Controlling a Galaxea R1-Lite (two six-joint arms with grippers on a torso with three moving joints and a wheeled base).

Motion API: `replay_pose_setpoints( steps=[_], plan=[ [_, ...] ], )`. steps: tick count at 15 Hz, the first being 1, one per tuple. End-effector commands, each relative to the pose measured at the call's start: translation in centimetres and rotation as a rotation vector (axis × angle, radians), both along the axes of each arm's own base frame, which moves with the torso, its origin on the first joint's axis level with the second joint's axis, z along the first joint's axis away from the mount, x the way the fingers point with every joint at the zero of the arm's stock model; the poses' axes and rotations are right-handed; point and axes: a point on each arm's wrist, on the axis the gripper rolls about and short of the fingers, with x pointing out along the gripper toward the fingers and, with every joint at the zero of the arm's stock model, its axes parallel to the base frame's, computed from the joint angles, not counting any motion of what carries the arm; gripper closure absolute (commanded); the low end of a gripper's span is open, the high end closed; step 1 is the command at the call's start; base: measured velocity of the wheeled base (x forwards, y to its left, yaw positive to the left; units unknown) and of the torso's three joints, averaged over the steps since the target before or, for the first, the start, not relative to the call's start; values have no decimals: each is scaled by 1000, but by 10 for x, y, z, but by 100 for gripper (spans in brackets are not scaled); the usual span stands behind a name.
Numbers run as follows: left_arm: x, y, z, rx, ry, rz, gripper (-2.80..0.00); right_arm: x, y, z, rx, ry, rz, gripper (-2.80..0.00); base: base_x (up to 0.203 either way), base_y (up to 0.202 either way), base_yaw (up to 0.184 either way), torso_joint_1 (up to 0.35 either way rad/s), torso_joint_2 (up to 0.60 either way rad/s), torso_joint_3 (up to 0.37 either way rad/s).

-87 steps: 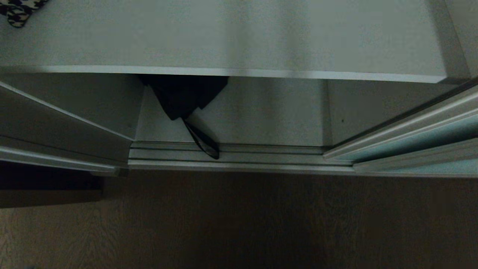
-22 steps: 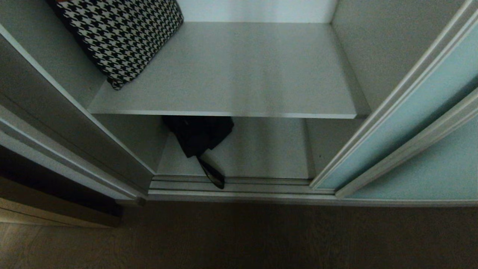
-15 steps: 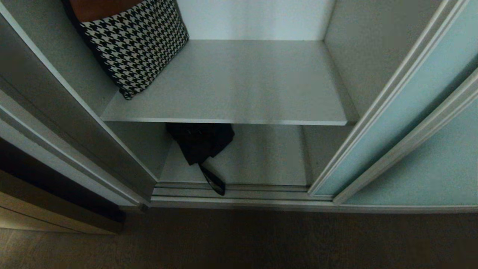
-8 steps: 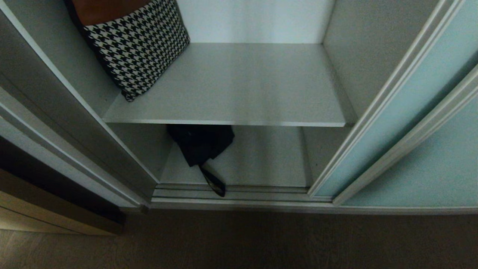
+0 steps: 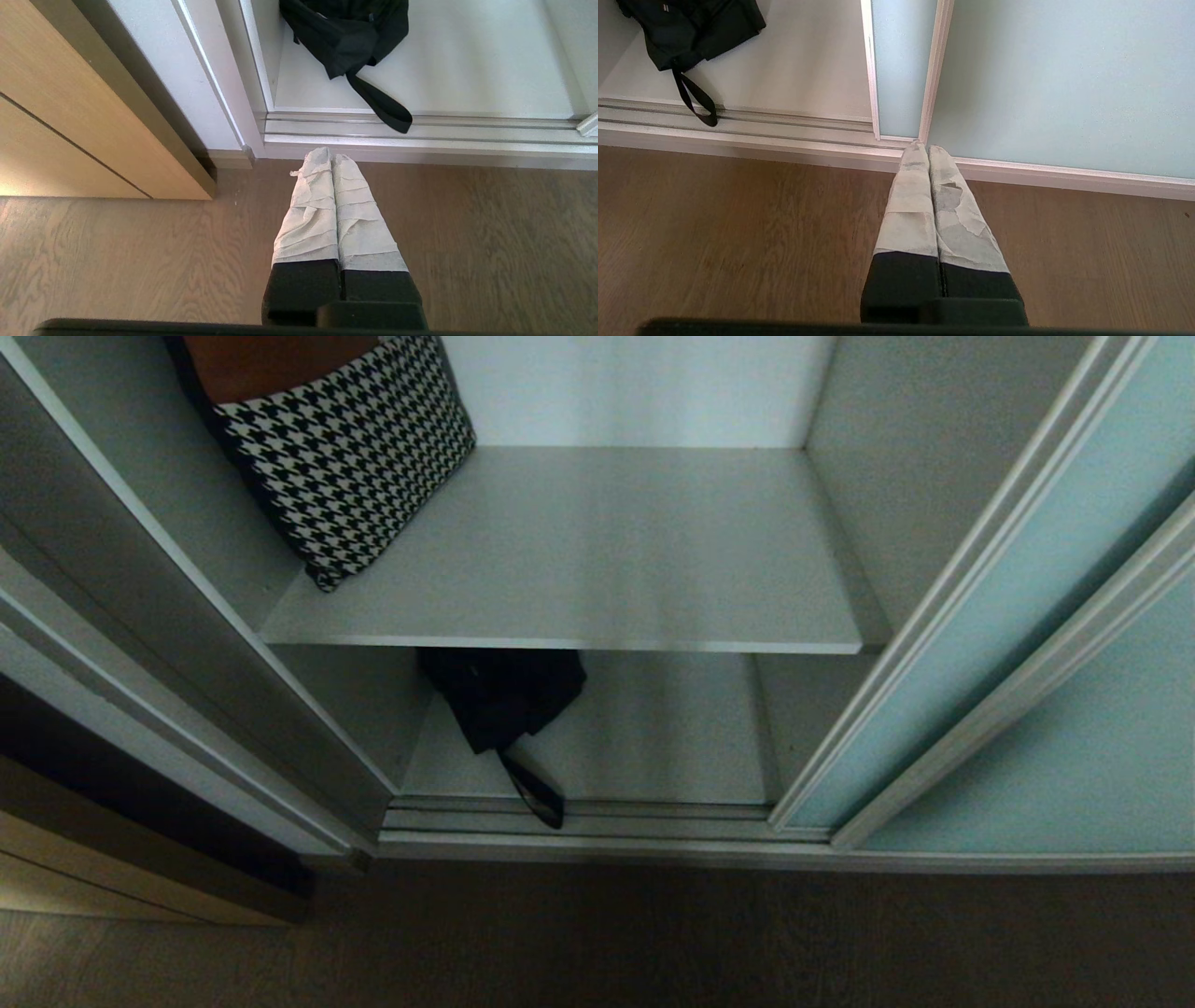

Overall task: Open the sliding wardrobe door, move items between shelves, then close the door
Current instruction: Close the door

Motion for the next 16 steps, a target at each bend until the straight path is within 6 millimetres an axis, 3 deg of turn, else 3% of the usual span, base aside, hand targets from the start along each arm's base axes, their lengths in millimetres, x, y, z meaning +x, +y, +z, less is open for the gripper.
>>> replay_pose_setpoints(
  steps=[1, 12, 13, 16],
  plan=[
    [0, 0, 0, 0, 1, 1, 0, 0, 0, 0, -1, -4, 1, 0, 0, 0, 0, 0, 0, 0],
    [0, 0, 0, 0, 1, -1, 0, -1, 0, 1, -8, -12, -8, 0, 0, 0, 0, 0, 0, 0],
    [0, 0, 0, 0, 1, 1, 0, -3, 0, 9, -15, -36, -13, 0, 0, 0, 0, 0, 0, 0],
    [0, 0, 0, 0, 1, 2, 0, -24, -1, 56, 15, -101, -28, 0, 0, 0, 0, 0, 0, 0]
  ],
)
